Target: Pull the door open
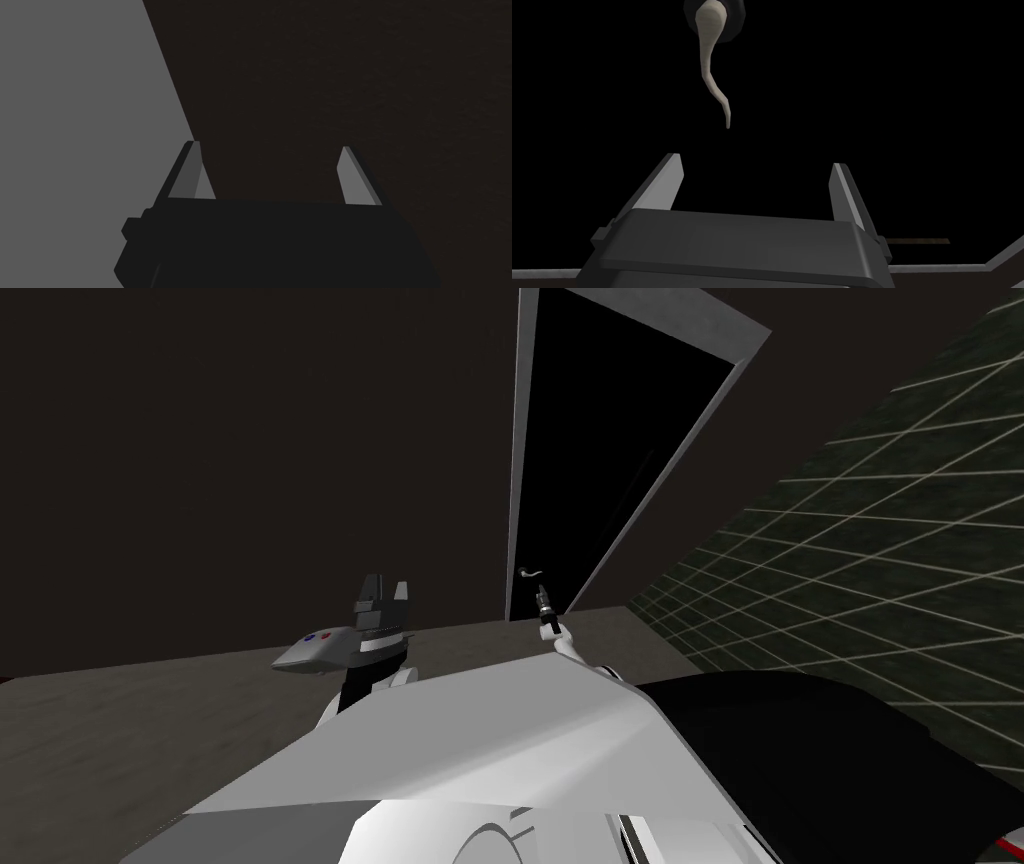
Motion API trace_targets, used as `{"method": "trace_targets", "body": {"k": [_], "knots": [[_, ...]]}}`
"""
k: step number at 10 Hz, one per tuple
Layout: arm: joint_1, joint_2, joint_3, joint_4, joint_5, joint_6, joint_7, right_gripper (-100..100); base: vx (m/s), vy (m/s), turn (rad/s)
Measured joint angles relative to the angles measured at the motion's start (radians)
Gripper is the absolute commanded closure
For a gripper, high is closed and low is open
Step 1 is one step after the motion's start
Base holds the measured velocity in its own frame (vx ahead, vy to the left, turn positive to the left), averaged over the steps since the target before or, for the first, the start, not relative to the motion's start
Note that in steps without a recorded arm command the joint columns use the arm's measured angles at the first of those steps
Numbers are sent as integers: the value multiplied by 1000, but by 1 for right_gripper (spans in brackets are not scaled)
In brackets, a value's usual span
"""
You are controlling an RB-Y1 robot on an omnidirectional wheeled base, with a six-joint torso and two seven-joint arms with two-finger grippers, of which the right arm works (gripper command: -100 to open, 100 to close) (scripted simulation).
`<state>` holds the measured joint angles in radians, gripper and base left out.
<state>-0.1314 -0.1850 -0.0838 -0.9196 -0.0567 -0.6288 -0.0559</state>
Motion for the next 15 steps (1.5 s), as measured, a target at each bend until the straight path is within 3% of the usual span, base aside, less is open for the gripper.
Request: {"method": "trace_targets", "body": {"k": [5,11,12,13,15], "knots": [[-61,-12,-12,145,1,-27,5,-100,57,-26,78],[-112,-28,-24,270,3,-37,10,-100,54,-27,57],[-113,-28,-24,272,3,-37,10,-100,124,28,145],[-110,-47,-27,287,-1,-46,-3,-100,211,35,147],[-87,-66,-38,281,-8,-53,-17,-100,190,71,161]]}}
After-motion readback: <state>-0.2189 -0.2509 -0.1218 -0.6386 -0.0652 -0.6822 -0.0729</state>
